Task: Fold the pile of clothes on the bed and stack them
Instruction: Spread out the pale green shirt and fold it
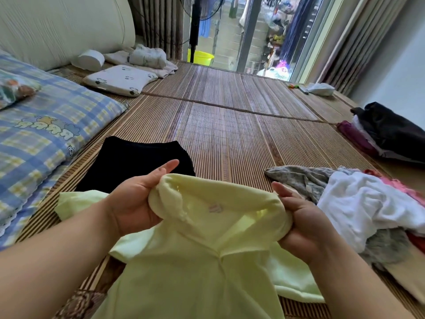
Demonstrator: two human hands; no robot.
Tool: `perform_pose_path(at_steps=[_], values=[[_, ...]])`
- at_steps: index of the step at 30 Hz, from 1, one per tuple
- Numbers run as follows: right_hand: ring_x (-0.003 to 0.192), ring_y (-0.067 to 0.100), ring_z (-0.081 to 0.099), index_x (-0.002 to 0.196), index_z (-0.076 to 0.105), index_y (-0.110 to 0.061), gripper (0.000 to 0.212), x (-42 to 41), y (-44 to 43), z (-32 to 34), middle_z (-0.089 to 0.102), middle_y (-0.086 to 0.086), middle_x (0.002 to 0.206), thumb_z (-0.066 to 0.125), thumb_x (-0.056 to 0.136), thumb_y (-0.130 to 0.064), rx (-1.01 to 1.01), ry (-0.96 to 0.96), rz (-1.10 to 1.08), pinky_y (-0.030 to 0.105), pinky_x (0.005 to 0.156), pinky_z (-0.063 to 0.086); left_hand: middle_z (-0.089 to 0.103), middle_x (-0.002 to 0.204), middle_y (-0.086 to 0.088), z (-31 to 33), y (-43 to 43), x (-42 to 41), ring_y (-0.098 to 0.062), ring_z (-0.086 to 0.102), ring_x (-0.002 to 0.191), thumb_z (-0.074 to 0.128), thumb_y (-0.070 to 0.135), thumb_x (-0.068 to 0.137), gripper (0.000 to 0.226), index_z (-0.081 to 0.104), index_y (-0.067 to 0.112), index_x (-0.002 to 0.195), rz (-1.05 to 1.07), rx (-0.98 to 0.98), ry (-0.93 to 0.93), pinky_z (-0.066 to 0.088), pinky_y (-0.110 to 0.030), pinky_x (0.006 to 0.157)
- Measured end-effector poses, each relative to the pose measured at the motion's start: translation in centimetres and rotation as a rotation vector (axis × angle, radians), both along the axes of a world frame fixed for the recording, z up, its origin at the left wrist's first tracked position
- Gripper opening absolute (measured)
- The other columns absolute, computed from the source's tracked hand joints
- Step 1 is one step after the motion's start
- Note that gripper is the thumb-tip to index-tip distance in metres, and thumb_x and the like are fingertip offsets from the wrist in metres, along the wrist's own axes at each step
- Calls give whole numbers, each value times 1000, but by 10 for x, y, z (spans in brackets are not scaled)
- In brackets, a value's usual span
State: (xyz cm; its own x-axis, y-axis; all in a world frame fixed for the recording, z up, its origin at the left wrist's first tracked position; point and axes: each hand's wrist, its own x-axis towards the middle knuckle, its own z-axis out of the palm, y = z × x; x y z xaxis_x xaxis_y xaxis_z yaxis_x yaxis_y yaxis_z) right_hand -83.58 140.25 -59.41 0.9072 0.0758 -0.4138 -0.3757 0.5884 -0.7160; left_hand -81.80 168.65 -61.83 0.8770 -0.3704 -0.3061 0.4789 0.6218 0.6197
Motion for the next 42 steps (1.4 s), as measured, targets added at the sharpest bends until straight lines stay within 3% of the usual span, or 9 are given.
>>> perform_pose_path(at_steps=[5,8,11,16,21,27,33,35,42], values=[[63,18,69,97,72,-8,38,-5,-5,2,73,8,77,79,60,-18,-516,-167,190,27,51,54,72,90,-12,5,3,1,-23,70,71,80,18,65,39,74,19,104,-128,346,-183,58,-34,59],[71,5,70,102,73,-22,50,-12,0,-4,74,-6,82,91,55,-27,-1175,-300,308,18,62,53,74,77,4,6,-6,-3,-11,70,66,86,17,60,32,74,32,86,-194,1180,-448,56,-27,56],[76,4,64,100,74,-31,24,-15,8,-10,71,-11,88,77,76,-34,-1713,-444,298,28,73,55,66,63,13,4,-16,-8,-3,63,56,76,30,66,9,70,34,70,-62,1730,-672,54,-25,51],[107,12,40,87,72,-36,28,-15,15,-5,46,-12,98,47,93,-47,-2019,-469,346,40,95,38,55,115,11,7,-10,-5,-16,53,106,62,39,72,14,53,33,64,146,1901,-894,44,-35,89],[63,15,49,45,44,-8,48,-9,26,19,49,1,59,52,85,-33,-1587,-572,69,33,59,33,51,64,6,19,-4,-5,-6,47,56,47,35,71,24,51,11,70,159,1129,-795,39,-28,52],[59,14,61,72,76,-28,37,-5,30,32,66,-1,63,49,95,-19,-755,-442,129,27,52,47,62,76,0,19,9,-13,-8,59,66,53,68,66,53,56,24,96,-10,1054,-739,47,-27,59],[58,4,61,100,69,-46,14,6,16,18,69,-7,70,61,88,-47,-1107,-641,199,21,55,49,71,79,-11,30,38,-18,-27,70,72,79,63,52,46,70,31,85,-214,1184,-768,58,-45,67],[57,5,60,110,68,-36,52,8,10,18,68,-3,69,68,69,-67,-1182,-678,355,21,54,47,70,73,-6,35,48,-19,-21,68,65,80,62,49,44,70,34,82,-240,1258,-775,57,-38,61],[56,17,52,79,68,-10,27,15,1,11,56,6,61,68,84,-37,-1137,-617,263,29,52,42,68,69,14,30,99,-18,1,63,63,72,37,66,7,68,40,72,-520,1558,-627,44,-16,55]])
